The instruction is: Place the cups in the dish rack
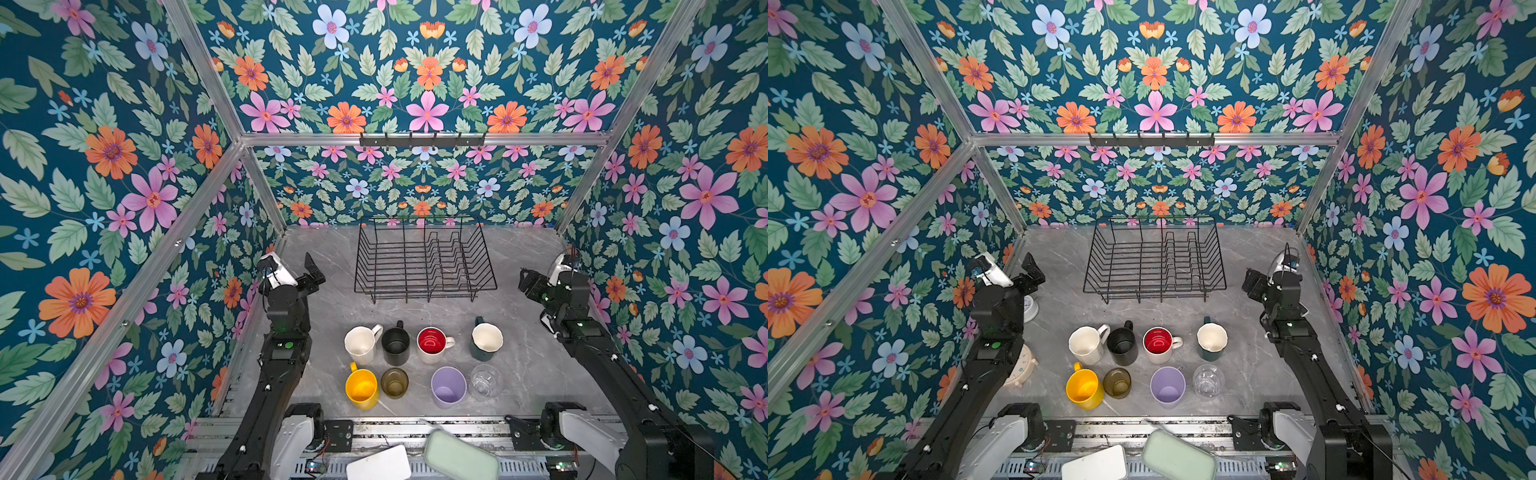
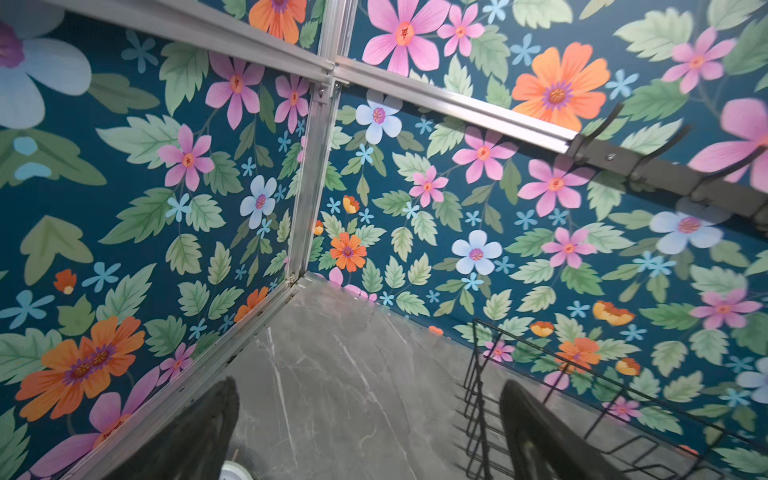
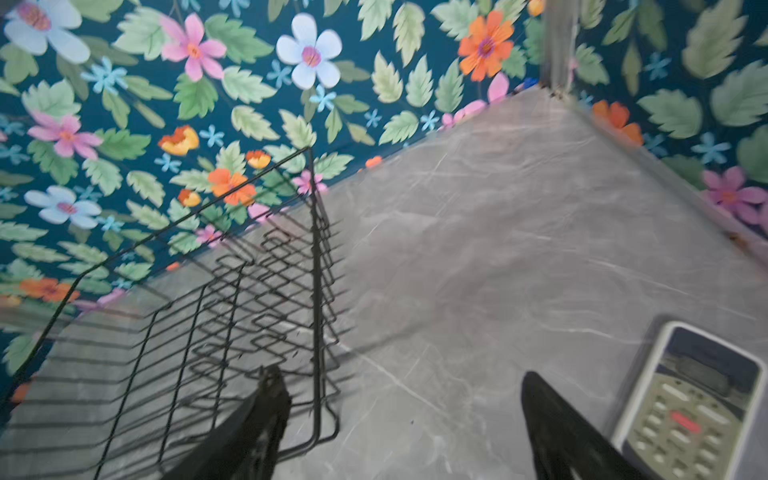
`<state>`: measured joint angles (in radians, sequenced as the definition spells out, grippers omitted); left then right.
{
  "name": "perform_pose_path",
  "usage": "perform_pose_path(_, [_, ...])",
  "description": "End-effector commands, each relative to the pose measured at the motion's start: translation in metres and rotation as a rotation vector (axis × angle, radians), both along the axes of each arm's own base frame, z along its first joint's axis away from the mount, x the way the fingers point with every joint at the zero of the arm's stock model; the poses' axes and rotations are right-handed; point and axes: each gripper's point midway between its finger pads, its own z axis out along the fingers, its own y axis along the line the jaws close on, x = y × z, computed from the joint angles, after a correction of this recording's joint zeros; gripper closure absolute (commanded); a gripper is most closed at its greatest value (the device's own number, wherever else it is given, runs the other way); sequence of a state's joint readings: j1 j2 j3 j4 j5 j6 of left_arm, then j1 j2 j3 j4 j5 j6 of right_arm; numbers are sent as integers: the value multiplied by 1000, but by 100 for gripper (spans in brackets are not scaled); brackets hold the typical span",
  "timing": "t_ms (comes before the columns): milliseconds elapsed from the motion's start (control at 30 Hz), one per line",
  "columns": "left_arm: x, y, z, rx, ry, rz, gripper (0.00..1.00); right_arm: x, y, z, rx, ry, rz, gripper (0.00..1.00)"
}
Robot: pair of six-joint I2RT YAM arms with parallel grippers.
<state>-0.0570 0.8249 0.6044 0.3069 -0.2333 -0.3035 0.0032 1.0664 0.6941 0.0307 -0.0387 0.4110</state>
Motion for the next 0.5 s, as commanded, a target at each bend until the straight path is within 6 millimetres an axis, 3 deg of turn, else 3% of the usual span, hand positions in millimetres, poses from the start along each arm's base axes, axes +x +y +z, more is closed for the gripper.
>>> perform_pose_path(0, [-7, -11, -18, 57, 138, -75, 0, -3, 23, -12, 23, 129, 143, 21])
perform_pose_path(100, [-8, -17, -16, 85, 146, -111, 0, 2, 29, -16, 7, 215, 195, 27])
perform_pose_path(233, [-6, -29, -33, 49, 189, -182, 1, 8, 41, -20, 9, 280, 285, 33])
perform_pose_path(333, [-8, -44, -29, 56, 181, -268, 1, 12, 50, -25, 23, 322, 329, 37])
perform_pose_path(467, [-8, -44, -28, 57, 179, -270, 1, 18, 68, -32, -14, 347, 383, 41])
